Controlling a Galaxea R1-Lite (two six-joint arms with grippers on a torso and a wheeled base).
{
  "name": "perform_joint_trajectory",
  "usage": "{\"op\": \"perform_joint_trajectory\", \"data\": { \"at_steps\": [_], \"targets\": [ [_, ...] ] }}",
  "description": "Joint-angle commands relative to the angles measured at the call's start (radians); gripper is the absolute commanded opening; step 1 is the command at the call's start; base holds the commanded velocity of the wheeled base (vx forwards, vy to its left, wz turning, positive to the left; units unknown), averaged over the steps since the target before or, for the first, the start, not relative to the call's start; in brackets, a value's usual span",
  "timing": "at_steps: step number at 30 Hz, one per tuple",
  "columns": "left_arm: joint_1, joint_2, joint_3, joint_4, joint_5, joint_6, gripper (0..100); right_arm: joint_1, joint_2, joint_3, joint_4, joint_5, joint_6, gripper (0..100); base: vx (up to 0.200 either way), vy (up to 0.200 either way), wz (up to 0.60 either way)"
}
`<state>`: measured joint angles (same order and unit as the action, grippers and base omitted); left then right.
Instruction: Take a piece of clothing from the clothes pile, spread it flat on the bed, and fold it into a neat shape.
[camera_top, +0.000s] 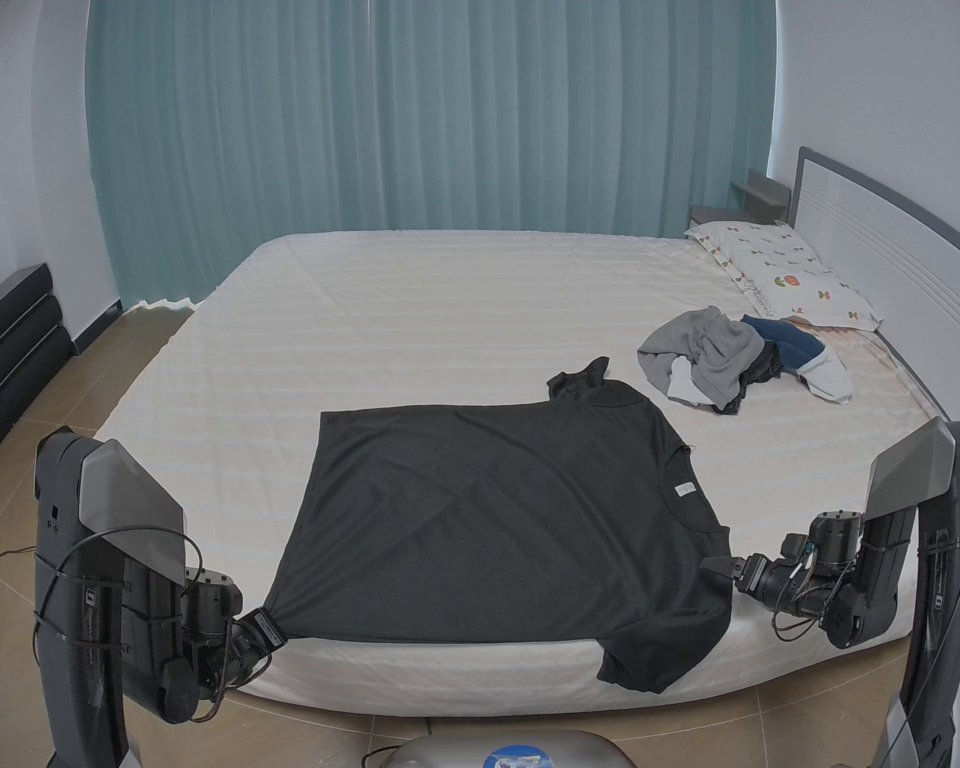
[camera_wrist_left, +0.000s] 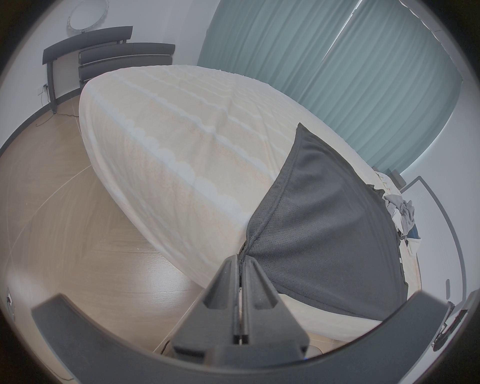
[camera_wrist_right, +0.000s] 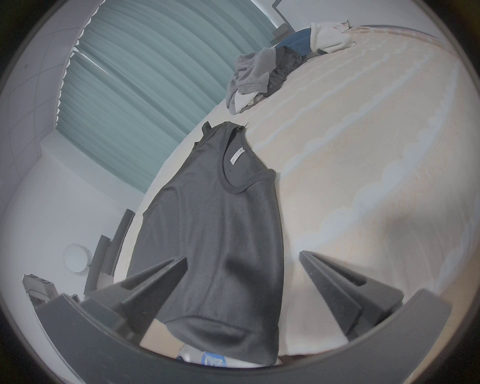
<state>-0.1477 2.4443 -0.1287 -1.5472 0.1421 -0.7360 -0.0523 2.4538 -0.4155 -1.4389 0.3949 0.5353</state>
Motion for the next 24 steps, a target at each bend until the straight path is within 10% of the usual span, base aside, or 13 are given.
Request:
{"op": "perform_joint_trajectory", "data": {
  "at_steps": [1, 24],
  "targets": [
    [0.0, 0.001, 0.0, -0.001, 0.001, 0.0, 0, 0.016, 0.001, -0.054, 0.028, -0.021, -0.001, 0, 0.0, 0.0, 0.0],
    [0.005, -0.002, -0.072, -0.002, 0.007, -0.053, 0, 0.012, -0.003, -0.399, 0.236, -0.06, -0.001, 0, 0.0, 0.0, 0.0]
  ]
}}
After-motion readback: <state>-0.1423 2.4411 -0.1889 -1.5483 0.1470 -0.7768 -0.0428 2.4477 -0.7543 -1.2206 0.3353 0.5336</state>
